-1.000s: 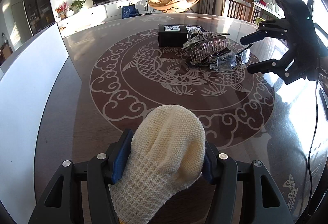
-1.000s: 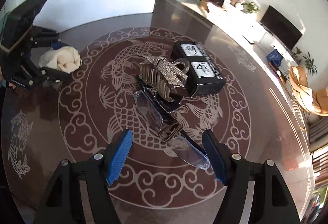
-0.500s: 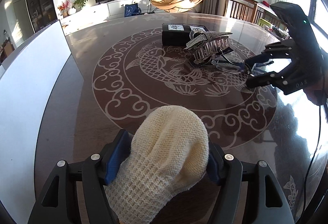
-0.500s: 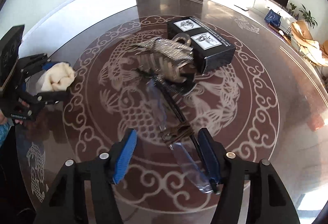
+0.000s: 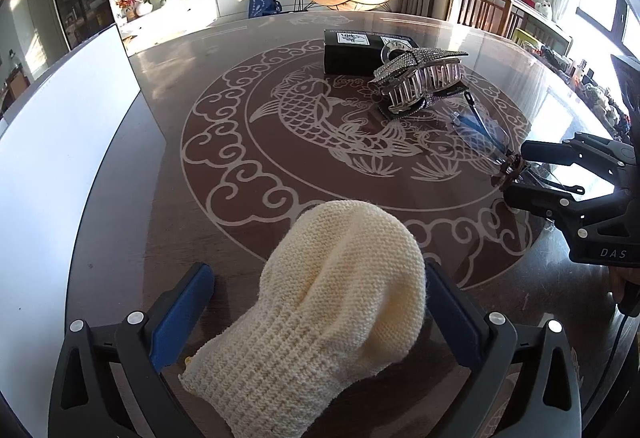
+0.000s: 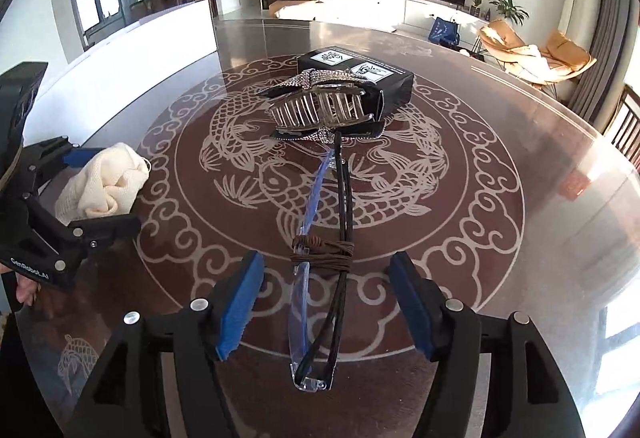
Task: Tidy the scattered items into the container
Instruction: 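Lift the eyeglasses with the right tool while the left tool holds the glove, then carry the glove with the left tool while the right tool carries the eyeglasses to the cardboard box, then open the left tool to drop the glove while the right tool releases the eyeglasses into the box, then move both open tools back over the table toward the rhinestone bow clip, then grasp the rhinestone bow clip with the left tool while the right tool approaches the black soap box, then grasp the black soap box with the right tool while the left tool holds the bow clip, then carry the bow clip with the left tool while the right tool carries the black box to the cardboard box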
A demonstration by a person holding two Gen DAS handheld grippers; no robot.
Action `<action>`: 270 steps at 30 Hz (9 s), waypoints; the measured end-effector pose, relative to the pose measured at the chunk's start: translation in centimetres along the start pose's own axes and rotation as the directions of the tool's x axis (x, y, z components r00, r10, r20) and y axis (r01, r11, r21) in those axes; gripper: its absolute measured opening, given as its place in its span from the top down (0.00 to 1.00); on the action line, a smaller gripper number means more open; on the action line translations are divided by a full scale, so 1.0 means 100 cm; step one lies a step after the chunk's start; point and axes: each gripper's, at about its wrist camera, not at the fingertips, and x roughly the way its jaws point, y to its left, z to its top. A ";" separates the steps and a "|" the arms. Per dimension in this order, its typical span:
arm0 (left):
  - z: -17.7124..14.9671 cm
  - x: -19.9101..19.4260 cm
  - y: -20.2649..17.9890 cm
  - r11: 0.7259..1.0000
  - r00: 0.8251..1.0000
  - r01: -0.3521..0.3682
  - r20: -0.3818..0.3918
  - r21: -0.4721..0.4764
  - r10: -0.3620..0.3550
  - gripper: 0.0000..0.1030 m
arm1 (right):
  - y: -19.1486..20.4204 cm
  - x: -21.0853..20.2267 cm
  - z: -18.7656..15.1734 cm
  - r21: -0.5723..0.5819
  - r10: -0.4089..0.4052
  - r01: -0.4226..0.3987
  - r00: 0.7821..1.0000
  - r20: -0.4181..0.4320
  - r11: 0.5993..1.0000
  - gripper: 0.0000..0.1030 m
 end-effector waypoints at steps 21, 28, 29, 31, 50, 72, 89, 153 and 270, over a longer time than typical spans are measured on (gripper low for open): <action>0.000 0.000 0.000 1.000 1.000 0.000 0.000 0.000 0.000 0.00 | 0.003 0.003 0.004 -0.003 0.011 -0.011 1.000 -0.004 1.000 0.28; 0.000 0.000 0.000 1.000 1.000 0.001 0.000 0.000 -0.001 0.00 | 0.003 0.003 0.004 -0.003 0.012 -0.012 1.000 -0.004 1.000 0.28; 0.000 0.000 0.000 1.000 1.000 0.000 0.000 0.000 0.000 0.00 | 0.003 0.003 0.004 -0.002 0.013 -0.013 1.000 -0.004 1.000 0.28; 0.000 0.000 0.000 1.000 1.000 0.000 0.000 0.000 0.000 0.00 | 0.003 0.002 0.003 0.003 0.021 -0.021 1.000 -0.002 1.000 0.28; -0.001 -0.001 -0.001 1.000 1.000 -0.009 -0.007 -0.014 0.009 0.00 | -0.001 0.009 0.012 0.020 0.065 -0.065 0.998 0.004 0.998 0.25; -0.026 -0.130 0.045 0.972 0.982 0.130 0.162 -0.195 -0.099 0.63 | 0.108 -0.066 0.054 -0.083 0.310 -0.303 0.946 0.091 0.949 0.75; -0.105 -0.173 0.325 0.794 0.965 -0.256 -0.095 -0.552 0.245 0.48 | 0.382 -0.006 0.184 -0.205 0.549 -0.551 0.833 -0.070 0.809 0.66; 0.002 -0.002 -0.027 0.993 0.998 -0.060 -0.004 -0.100 0.060 0.00 | -0.116 0.018 0.043 0.375 -0.260 0.285 0.958 -0.117 0.882 0.24; -0.039 -0.181 0.108 0.908 0.957 0.167 0.283 -0.383 -0.057 0.36 | 0.126 -0.057 0.081 0.108 0.408 -0.422 0.904 0.125 0.900 0.42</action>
